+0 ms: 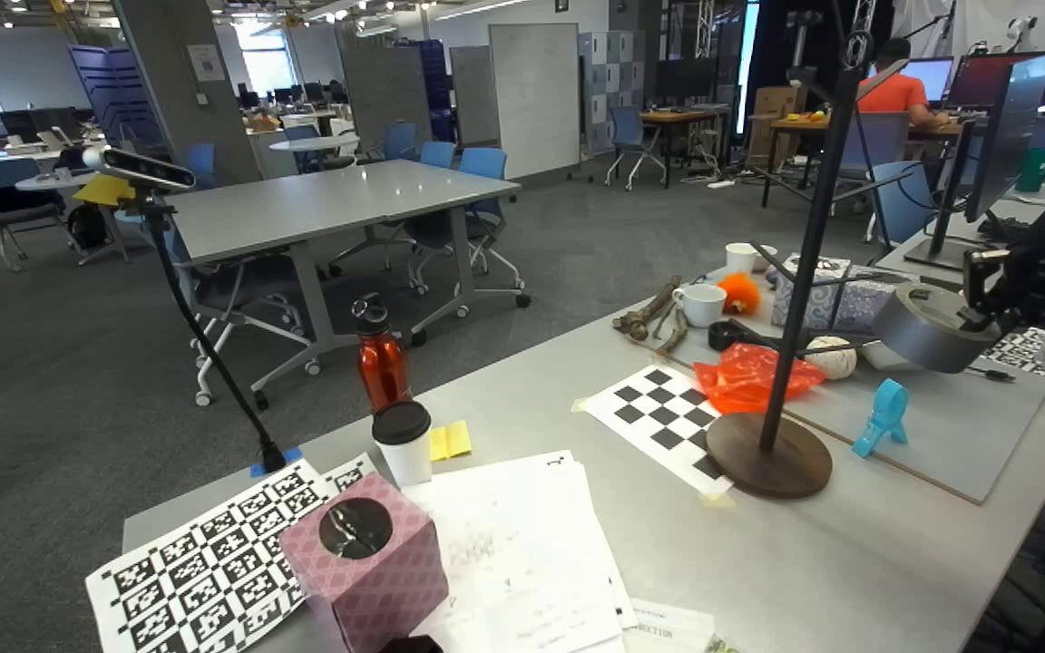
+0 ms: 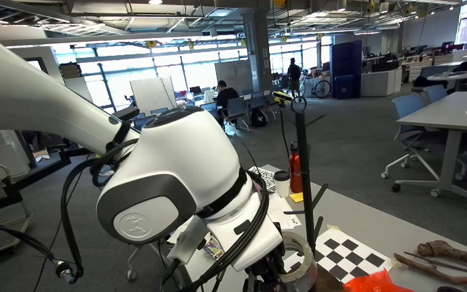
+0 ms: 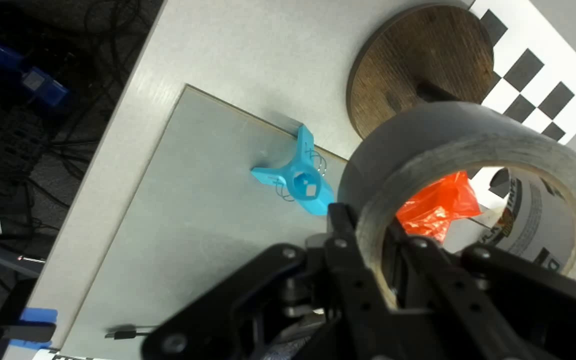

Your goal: Hang the gray masking tape on the stand

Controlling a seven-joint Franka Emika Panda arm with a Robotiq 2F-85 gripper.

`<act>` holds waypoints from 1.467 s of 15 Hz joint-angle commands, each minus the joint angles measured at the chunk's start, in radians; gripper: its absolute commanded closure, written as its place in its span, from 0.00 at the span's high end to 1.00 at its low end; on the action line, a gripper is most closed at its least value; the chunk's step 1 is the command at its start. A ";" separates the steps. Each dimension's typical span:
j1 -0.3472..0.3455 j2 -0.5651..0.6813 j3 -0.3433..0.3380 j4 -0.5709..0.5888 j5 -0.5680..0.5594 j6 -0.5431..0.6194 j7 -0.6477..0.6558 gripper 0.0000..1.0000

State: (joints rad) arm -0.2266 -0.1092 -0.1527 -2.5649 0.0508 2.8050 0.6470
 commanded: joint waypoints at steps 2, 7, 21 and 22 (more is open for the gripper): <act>0.012 0.006 -0.008 0.034 0.094 0.012 -0.074 0.04; 0.025 0.038 -0.009 0.078 0.191 0.017 -0.138 0.04; 0.023 0.123 -0.002 0.109 0.414 -0.019 -0.346 0.04; 0.022 0.127 -0.002 0.110 0.418 -0.019 -0.350 0.04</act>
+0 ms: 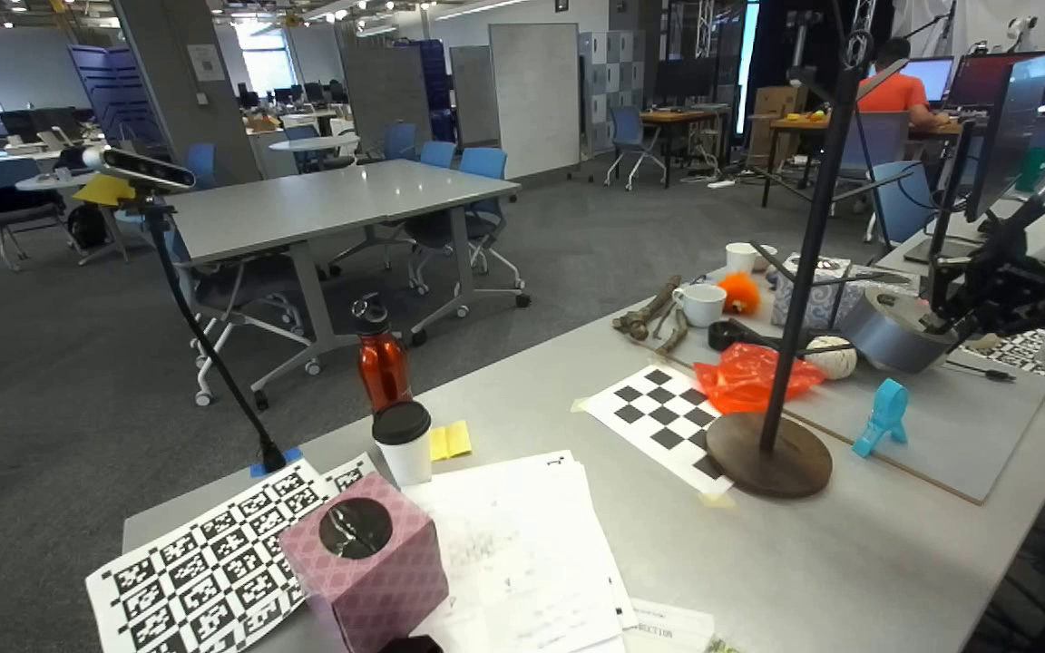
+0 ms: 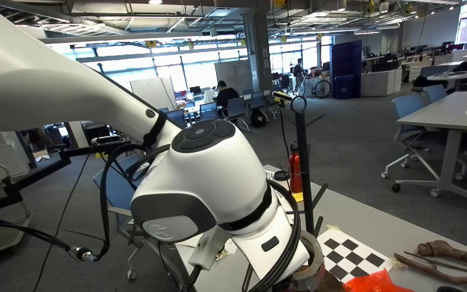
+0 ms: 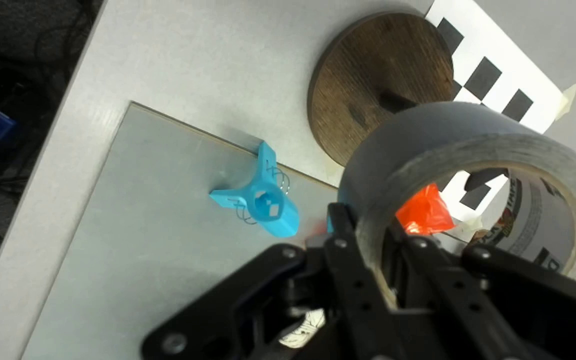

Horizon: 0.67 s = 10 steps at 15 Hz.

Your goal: Hang the gray masking tape on the stand

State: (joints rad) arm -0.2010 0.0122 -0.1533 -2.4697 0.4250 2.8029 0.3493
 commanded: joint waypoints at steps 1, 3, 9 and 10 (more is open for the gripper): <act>-0.003 0.009 0.000 0.017 0.047 -0.017 -0.056 0.04; -0.002 0.016 0.002 0.022 0.055 -0.017 -0.064 0.04; -0.001 0.044 0.008 0.054 0.083 -0.018 -0.078 0.04; -0.001 0.051 0.009 0.060 0.089 -0.018 -0.078 0.04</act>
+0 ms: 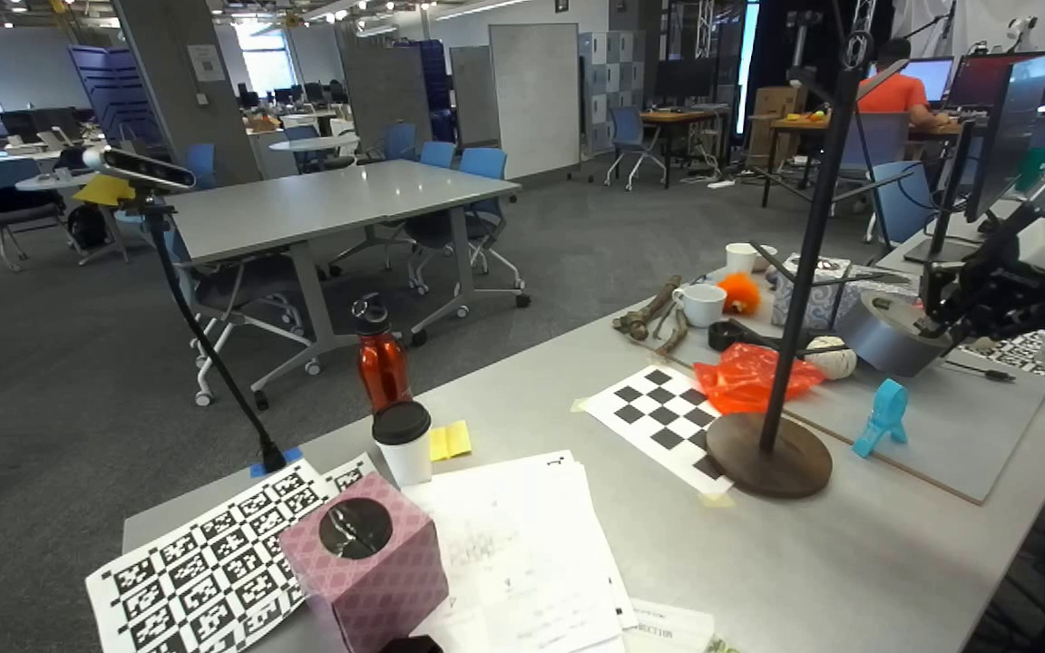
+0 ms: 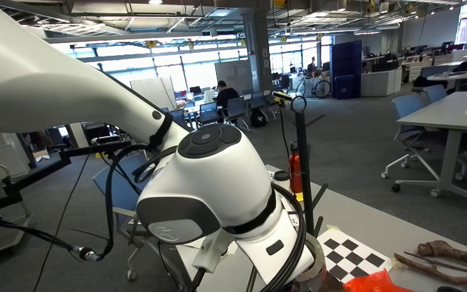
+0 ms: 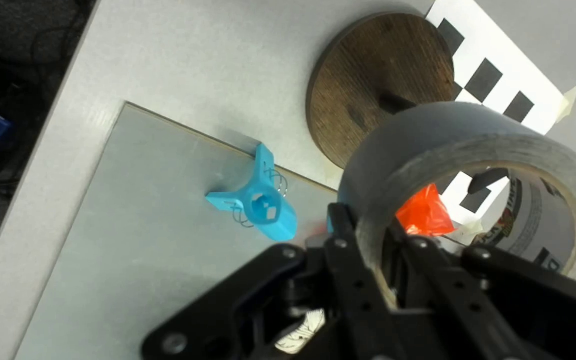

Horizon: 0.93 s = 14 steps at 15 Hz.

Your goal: Hang the gray masking tape on the stand

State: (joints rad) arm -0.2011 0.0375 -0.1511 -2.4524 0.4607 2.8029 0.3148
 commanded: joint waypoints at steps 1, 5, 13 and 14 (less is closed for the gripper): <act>-0.001 0.034 0.009 0.049 0.060 -0.018 -0.045 0.04; -0.002 0.064 0.022 0.072 0.078 -0.019 -0.046 0.04; -0.006 0.101 0.039 0.097 0.060 -0.027 -0.034 0.26; -0.006 0.104 0.038 0.097 0.053 -0.027 -0.031 0.43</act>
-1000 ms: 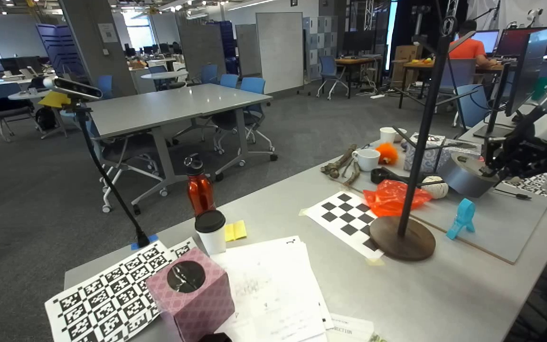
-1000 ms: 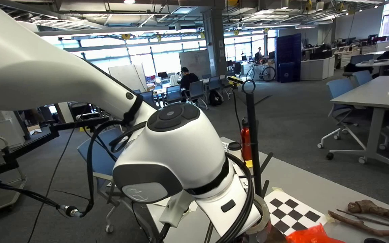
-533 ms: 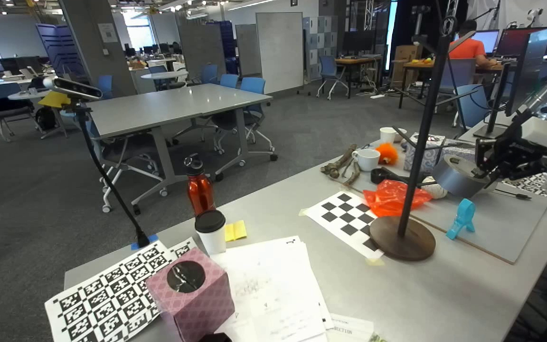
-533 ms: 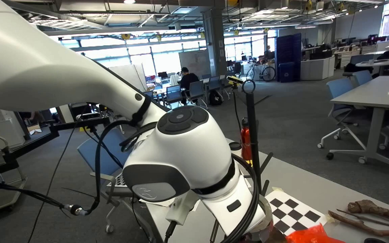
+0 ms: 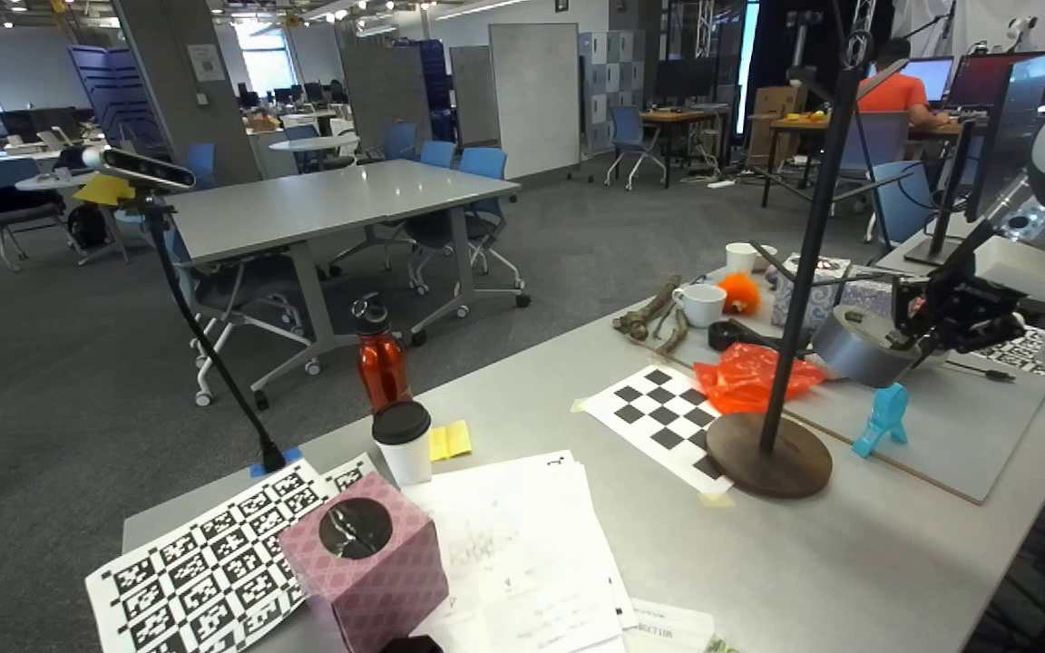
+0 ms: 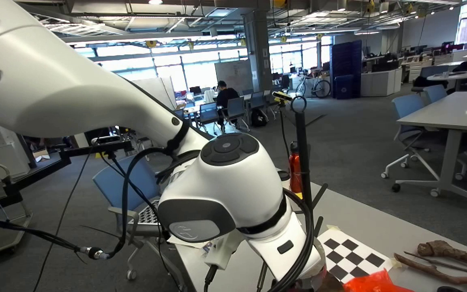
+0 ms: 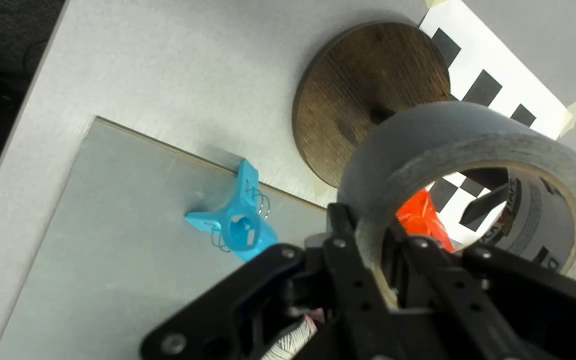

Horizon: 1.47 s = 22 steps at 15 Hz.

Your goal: Hang the gray masking tape on the stand

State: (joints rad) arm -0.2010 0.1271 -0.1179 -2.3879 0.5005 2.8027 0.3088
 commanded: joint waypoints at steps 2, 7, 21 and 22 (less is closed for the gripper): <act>-0.005 0.017 0.003 0.035 0.003 -0.026 -0.021 0.56; 0.005 0.020 -0.009 0.039 -0.009 -0.028 -0.014 0.93; 0.093 -0.140 -0.180 -0.088 -0.791 -0.066 0.449 1.00; 0.085 -0.170 -0.166 -0.100 -0.833 -0.081 0.468 1.00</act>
State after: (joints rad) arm -0.1326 0.0758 -0.2786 -2.4280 -0.2111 2.7800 0.7011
